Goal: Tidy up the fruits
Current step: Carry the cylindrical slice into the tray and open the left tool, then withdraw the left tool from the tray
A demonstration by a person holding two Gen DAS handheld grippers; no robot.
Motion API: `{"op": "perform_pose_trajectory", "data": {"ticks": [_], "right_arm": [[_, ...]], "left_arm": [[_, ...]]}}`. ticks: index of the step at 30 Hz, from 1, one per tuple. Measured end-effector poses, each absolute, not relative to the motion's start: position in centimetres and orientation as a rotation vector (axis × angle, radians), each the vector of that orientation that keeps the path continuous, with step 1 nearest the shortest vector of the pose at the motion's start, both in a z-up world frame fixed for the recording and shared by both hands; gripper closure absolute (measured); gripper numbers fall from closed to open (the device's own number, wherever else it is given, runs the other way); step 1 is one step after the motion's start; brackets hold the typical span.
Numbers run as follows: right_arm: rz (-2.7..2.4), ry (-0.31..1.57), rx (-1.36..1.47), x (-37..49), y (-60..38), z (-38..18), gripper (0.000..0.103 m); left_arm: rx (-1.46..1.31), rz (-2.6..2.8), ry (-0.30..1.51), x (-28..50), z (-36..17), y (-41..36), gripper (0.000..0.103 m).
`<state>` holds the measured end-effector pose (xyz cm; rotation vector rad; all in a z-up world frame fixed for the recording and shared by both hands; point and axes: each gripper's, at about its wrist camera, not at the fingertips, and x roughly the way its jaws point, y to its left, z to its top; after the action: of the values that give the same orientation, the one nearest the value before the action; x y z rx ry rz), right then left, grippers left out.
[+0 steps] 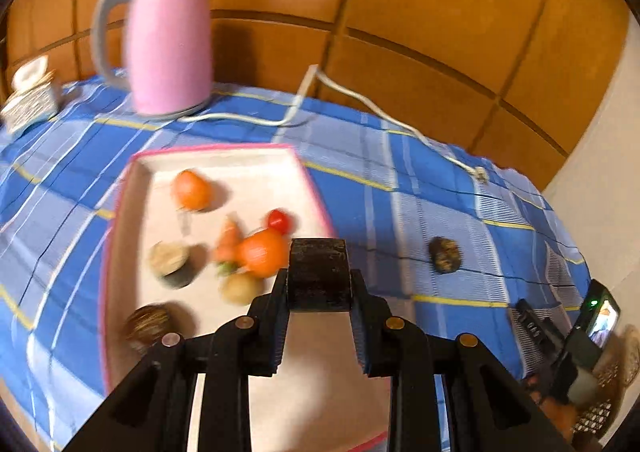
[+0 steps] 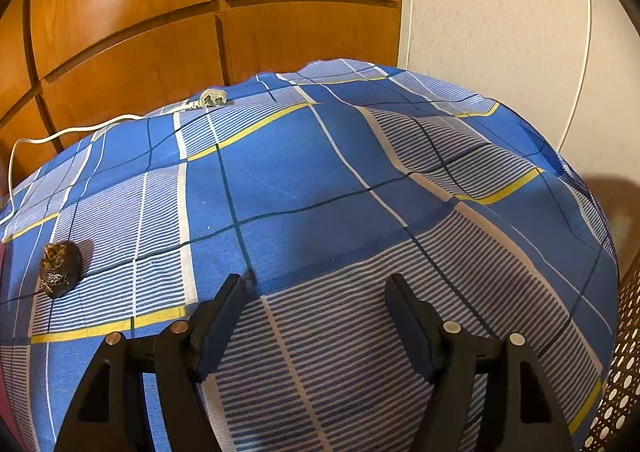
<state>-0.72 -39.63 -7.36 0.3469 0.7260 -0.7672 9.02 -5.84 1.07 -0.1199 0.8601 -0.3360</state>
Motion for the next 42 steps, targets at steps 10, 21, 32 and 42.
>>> {"op": "perform_pose_trajectory", "data": {"ticks": [10, 21, 32, 42], "right_arm": [[-0.767, 0.731, 0.340, -0.5, -39.6, -7.3, 0.030], [-0.768, 0.736, 0.329, -0.5, -39.6, -7.3, 0.030], [-0.770, 0.739, 0.325, -0.4, -39.6, -7.3, 0.030], [-0.769, 0.744, 0.320, -0.6, -39.7, -7.2, 0.030]], "left_arm": [[-0.170, -0.273, 0.895, 7.6, -1.6, -1.2, 0.075], [-0.192, -0.248, 0.895, 6.9, -3.5, -0.2, 0.064], [-0.197, -0.226, 0.784, 5.0, -1.8, 0.7, 0.034], [-0.252, -0.082, 0.757, 4.0, -1.7, 4.2, 0.019]]}}
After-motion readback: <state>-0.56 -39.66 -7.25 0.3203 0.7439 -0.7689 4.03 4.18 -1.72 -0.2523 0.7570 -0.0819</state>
